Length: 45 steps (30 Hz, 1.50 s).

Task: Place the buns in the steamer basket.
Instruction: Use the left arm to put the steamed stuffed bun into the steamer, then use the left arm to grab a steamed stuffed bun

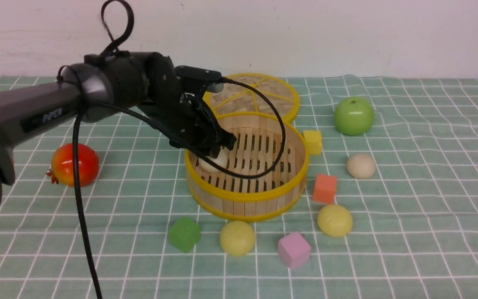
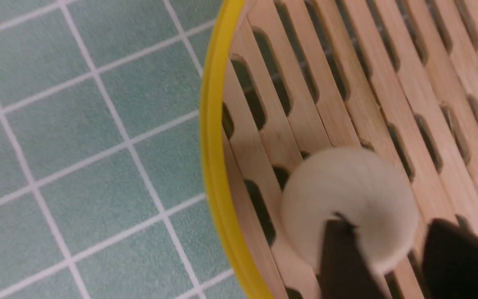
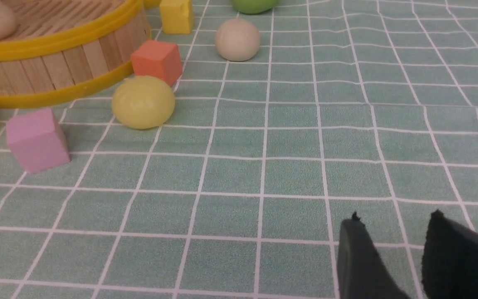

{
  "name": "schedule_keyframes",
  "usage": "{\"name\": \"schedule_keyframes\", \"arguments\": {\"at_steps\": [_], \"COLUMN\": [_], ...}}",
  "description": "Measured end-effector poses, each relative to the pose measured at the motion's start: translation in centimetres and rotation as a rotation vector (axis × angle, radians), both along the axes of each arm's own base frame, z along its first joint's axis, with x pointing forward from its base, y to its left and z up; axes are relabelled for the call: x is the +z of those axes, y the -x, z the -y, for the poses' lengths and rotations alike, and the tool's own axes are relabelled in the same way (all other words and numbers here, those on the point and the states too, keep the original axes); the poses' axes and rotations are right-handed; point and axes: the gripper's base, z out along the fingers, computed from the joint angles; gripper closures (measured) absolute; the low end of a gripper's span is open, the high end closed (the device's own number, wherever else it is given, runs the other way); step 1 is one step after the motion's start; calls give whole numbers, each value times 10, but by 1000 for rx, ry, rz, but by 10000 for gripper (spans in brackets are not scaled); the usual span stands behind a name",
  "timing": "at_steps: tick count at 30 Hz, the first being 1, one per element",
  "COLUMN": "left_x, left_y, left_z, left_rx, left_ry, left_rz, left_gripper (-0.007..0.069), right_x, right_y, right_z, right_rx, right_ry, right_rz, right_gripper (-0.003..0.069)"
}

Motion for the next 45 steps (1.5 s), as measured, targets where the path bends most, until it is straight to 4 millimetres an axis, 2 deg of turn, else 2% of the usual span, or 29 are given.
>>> {"name": "schedule_keyframes", "arguments": {"at_steps": [3,6,8,9,12,13,14,16,20,22,23,29,32,37,42,44,45], "left_x": [22,57,76,77,59,58,43,34,16,8,7,-13,-22,-34,-41,-42,-44], "left_y": [9,30,59,75,108,111,126,130,125,118,117,107,103,99,97,96,94], "left_z": [-2,-1,7,16,41,43,58,63,71,72,72,78,79,80,81,81,81], "left_rx": [7,31,-6,-48,-149,-155,-201,-206,-184,-175,-175,-175,-175,-180,-181,-184,-186], "left_ry": [-1,22,1,-21,-96,-101,-140,-162,-191,-197,-196,-198,-209,-233,-239,-245,-250], "left_rz": [-42,-84,-119,-142,-221,-228,-274,-297,-290,-263,-262,-242,-235,-233,-234,-225,-222], "left_gripper": [194,197,280,349,519,519,601,633,632,575,575,361,319,315,349,384,430], "right_x": [0,0,0,0,0,0,0,0,0,0,0,0,0,0,0,0,0], "right_y": [0,0,0,0,0,0,0,0,0,0,0,0,0,0,0,0,0], "right_z": [0,0,0,0,0,0,0,0,0,0,0,0,0,0,0,0,0], "right_rx": [0,0,0,0,0,0,0,0,0,0,0,0,0,0,0,0,0], "right_ry": [0,0,0,0,0,0,0,0,0,0,0,0,0,0,0,0,0], "right_rz": [0,0,0,0,0,0,0,0,0,0,0,0,0,0,0,0,0], "right_gripper": [419,419,419,419,419,419,419,419,419,419,419,419,419,419,419,419,419]}}
